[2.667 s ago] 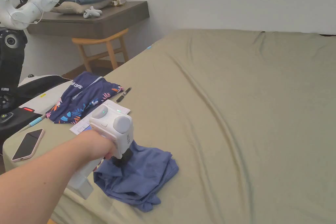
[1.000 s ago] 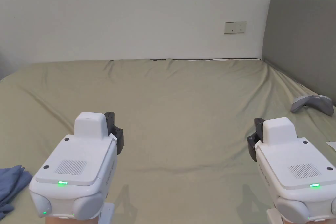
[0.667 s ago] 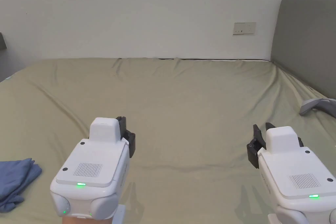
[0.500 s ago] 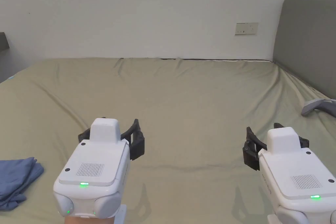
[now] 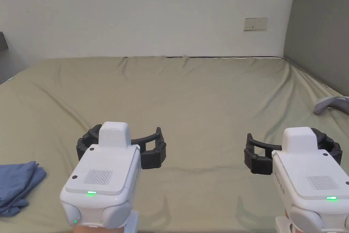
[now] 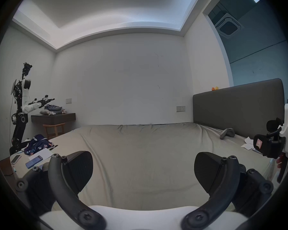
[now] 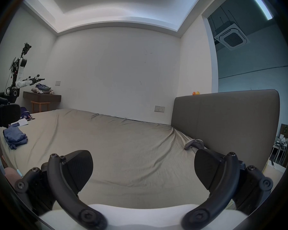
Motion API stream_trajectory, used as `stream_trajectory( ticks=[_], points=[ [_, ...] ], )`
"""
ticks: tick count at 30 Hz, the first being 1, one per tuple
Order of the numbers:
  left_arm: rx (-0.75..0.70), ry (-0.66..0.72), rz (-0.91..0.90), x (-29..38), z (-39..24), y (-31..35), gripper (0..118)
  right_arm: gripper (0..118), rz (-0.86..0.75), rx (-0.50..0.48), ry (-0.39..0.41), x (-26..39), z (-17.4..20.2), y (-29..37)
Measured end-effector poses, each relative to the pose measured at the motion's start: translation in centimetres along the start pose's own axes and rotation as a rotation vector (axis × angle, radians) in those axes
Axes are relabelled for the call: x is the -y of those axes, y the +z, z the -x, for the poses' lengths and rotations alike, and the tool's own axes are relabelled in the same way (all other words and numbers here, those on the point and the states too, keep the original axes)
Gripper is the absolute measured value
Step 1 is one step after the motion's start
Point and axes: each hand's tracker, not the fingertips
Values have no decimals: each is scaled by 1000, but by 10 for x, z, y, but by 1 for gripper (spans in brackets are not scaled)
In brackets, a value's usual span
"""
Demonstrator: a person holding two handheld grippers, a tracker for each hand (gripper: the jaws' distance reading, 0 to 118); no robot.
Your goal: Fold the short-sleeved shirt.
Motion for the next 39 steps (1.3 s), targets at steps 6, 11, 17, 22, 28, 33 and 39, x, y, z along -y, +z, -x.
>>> stream_trajectory(
  ticks=[6,11,17,22,28,33,39],
  points=[
    [-5,-6,11,2,-1,-1,118,118,41,-108,-122,2,-9,-5],
    [2,7,11,1,0,-1,118,118,65,-128,-111,1,-4,-7],
    [3,28,24,0,3,-3,118,118,26,-85,-39,-8,10,-7],
    [2,47,29,-2,7,-4,118,118,143,-128,-281,-11,7,-9],
    [-10,41,31,-3,8,-5,118,118,65,-46,-76,-17,16,-6],
    [-9,38,31,-3,9,-5,118,118,51,-5,-46,-14,18,-6],
    [-6,36,43,-1,8,-7,118,118,41,6,-57,-15,15,-6]
  ],
)
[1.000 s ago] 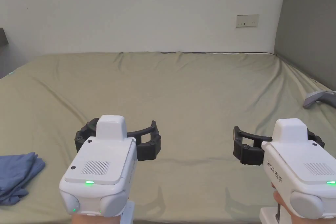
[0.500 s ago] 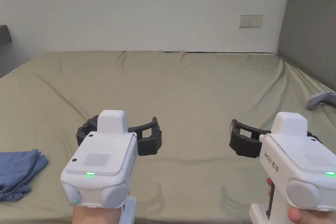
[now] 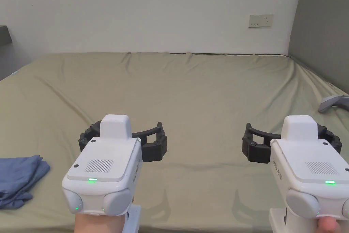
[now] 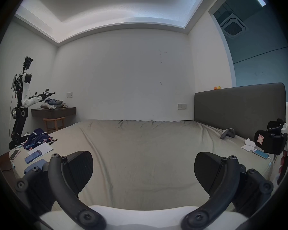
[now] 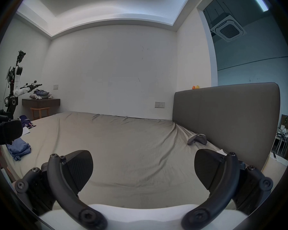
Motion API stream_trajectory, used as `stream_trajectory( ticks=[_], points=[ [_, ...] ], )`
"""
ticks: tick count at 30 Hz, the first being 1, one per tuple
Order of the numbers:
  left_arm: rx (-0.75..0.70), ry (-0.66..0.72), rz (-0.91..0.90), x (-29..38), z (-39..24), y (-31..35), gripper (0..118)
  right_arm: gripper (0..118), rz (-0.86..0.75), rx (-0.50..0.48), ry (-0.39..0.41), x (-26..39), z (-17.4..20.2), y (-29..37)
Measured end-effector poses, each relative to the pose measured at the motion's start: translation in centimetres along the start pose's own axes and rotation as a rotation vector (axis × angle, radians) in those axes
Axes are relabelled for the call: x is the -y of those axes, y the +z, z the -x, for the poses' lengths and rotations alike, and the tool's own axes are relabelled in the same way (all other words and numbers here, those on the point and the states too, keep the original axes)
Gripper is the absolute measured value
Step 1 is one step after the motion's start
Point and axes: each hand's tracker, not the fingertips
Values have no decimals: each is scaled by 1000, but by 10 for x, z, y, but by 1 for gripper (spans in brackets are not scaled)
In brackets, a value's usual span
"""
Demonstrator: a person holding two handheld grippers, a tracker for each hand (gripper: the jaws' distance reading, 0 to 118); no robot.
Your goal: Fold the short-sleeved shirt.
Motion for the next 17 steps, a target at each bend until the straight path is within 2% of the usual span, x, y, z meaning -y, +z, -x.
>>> stream_trajectory(
  ticks=[3,14,17],
  points=[
    [6,4,2,1,1,-1,118,118,7,16,-15,0,-1,-1],
    [7,-13,-15,0,-2,1,118,118,-29,8,39,2,3,2],
    [8,-6,-11,0,-1,1,118,118,-17,-6,17,2,2,2]
  ],
)
